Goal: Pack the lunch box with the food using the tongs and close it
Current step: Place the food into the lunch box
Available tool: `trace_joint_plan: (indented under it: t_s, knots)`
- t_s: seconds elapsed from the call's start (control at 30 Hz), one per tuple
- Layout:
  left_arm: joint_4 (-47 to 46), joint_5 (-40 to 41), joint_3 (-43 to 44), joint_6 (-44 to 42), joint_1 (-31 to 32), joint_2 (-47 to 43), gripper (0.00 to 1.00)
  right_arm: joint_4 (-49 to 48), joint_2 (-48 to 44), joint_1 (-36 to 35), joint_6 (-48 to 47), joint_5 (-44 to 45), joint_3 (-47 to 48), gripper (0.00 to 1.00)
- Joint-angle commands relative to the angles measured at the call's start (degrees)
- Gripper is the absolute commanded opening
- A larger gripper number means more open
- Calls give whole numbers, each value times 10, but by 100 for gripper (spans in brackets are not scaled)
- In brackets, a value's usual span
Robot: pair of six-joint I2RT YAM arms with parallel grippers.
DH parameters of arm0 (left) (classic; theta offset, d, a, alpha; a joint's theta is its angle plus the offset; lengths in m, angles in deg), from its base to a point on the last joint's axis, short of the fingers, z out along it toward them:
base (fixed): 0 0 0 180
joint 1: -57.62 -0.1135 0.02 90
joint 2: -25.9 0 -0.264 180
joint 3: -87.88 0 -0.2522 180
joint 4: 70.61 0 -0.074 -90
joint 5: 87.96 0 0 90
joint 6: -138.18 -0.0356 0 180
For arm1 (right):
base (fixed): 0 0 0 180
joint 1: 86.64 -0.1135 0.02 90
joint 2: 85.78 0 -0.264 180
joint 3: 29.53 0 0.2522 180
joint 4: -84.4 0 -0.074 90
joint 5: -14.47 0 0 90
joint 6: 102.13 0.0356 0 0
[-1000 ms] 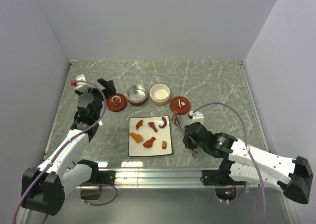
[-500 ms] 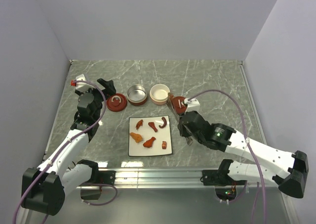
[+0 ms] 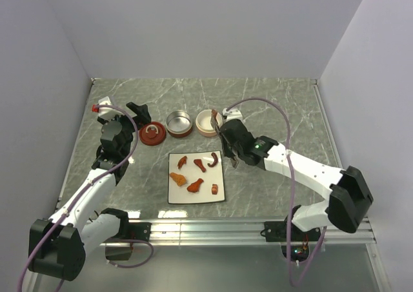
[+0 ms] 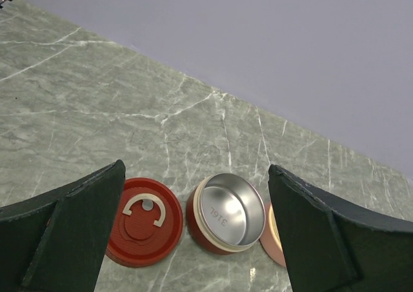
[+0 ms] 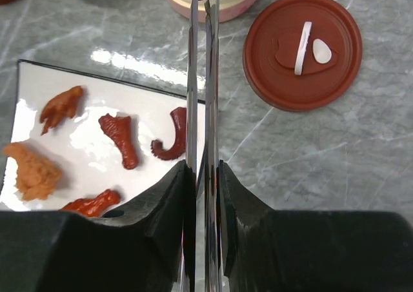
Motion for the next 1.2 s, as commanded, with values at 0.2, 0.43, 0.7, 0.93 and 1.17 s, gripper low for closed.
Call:
trace_joint_plan:
  t_s: [0.2, 0.43, 0.7, 0.93, 1.17]
  knots:
    - [-25, -12, 6, 4, -5, 11, 99, -59, 56, 32, -47, -49, 49, 14]
    - [-23, -14, 8, 5, -5, 15, 99, -56, 65, 38, -50, -50, 55, 23]
    - [-24, -15, 8, 4, -4, 14, 99, -50, 55, 38, -47, -38, 54, 35]
    - [-23, -15, 8, 4, -5, 15, 99, -45, 51, 37, -48, -26, 55, 41]
    - [-24, -13, 8, 3, -5, 15, 100, -40, 54, 38, -50, -15, 62, 45]
